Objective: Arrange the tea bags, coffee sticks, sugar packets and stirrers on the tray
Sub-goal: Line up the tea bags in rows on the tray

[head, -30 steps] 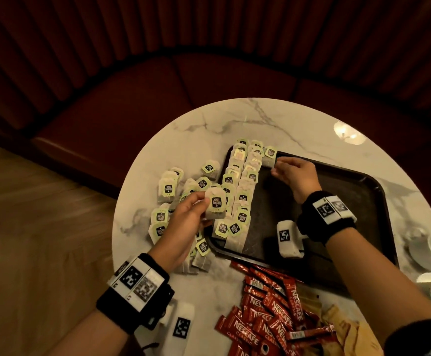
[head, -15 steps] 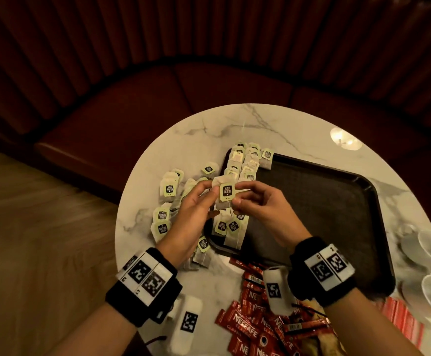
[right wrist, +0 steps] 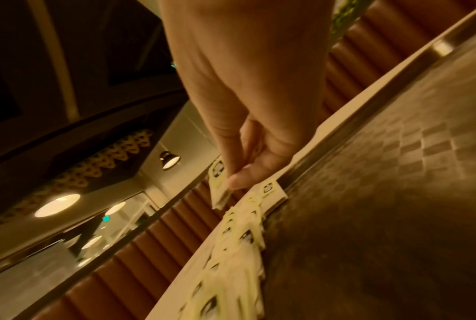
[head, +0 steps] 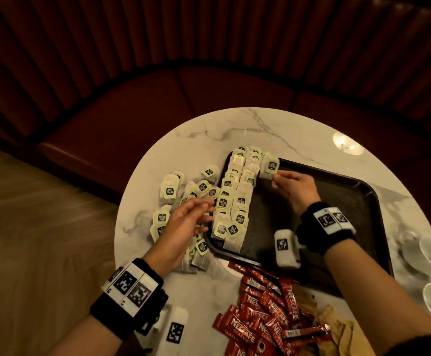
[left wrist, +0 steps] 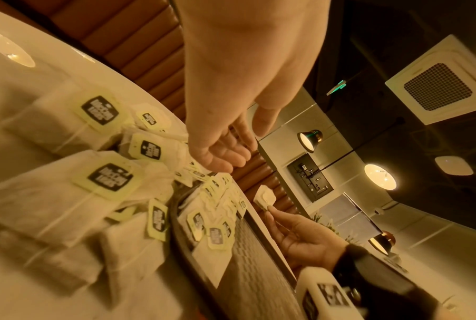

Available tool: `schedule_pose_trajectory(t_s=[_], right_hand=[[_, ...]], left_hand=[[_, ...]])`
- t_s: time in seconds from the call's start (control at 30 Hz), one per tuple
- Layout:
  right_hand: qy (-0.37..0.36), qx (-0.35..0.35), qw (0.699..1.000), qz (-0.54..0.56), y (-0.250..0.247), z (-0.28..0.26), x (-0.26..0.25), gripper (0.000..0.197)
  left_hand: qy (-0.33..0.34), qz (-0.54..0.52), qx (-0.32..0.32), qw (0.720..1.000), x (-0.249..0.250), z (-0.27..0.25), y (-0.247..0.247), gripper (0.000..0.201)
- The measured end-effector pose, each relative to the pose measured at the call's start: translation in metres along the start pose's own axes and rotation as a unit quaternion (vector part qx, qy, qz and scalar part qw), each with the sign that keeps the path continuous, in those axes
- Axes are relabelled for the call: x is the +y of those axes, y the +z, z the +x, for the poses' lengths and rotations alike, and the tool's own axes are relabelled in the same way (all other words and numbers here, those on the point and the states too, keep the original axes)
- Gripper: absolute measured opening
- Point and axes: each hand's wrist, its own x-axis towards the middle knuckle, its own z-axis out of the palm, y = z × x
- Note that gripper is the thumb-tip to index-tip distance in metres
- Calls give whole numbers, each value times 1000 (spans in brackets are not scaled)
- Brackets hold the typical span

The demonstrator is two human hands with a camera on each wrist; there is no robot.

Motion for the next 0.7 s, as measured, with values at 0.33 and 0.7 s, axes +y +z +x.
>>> schedule_pose_trajectory(t_s=[0.33,0.7], right_hand=[[67,59,992,-87,-6,77,24,7],[-66,-132,960,-237,30,-65,3,15]], left_hand=[[95,263,42,959,-20,-7,-26,26],[144,384,122,904,-45,-15,-86,37]])
